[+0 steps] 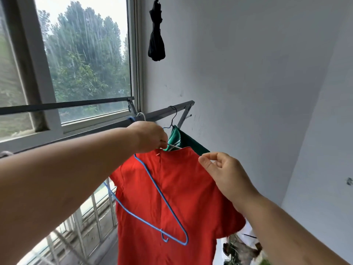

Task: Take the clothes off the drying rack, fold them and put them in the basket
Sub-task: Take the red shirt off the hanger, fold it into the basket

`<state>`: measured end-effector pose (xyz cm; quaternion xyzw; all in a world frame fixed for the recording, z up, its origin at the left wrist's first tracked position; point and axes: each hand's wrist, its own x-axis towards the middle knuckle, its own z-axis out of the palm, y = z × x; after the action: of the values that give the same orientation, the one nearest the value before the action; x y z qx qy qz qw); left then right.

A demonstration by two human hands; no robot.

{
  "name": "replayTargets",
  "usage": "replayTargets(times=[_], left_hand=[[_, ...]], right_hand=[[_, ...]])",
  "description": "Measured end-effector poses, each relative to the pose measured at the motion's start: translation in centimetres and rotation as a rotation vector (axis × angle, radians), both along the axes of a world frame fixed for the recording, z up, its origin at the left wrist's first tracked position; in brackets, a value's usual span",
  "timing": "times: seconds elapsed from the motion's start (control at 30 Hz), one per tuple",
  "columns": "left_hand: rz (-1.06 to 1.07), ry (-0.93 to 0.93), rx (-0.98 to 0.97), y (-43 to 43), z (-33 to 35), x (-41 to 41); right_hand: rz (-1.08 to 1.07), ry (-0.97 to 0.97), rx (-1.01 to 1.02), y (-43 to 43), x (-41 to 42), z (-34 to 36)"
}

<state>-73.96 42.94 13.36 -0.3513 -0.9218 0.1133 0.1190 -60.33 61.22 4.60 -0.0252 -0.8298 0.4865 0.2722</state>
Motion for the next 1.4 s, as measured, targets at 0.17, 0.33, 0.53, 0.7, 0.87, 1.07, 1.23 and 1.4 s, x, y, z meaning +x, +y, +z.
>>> replayTargets(times=[0.17, 0.33, 0.53, 0.7, 0.87, 1.07, 1.23, 1.4], left_hand=[[-0.029, -0.033, -0.016, 0.0, -0.1, -0.4], [-0.035, -0.041, -0.038, -0.6, -0.7, -1.0], [-0.06, 0.043, -0.105, -0.4, -0.6, -1.1], [-0.008, 0.099, -0.087, 0.2, -1.0, -1.9], [0.015, -0.042, -0.002, 0.4, -0.5, -1.9], [-0.125, -0.041, 0.298, 0.5, 0.1, -0.5], [-0.021, -0.057, 0.159, 0.2, 0.3, 1.2], [0.094, -0.189, 0.246, -0.6, -0.4, 2.0]], right_hand=[[0.09, -0.074, 0.271, -1.8, -2.0, 1.4], [0.056, -0.074, 0.399, -2.6, -3.4, 2.0], [0.017, -0.047, 0.449, -1.2, -1.9, 1.2], [0.143, -0.122, 0.357, 0.6, 0.0, 0.0], [0.139, -0.117, 0.331, 0.7, -0.2, -0.2], [0.057, -0.138, 0.222, 0.7, -1.5, -0.1], [0.003, -0.072, 0.22, 0.4, -2.3, 0.2], [0.015, -0.028, 0.206, -0.4, -2.4, 1.2]])
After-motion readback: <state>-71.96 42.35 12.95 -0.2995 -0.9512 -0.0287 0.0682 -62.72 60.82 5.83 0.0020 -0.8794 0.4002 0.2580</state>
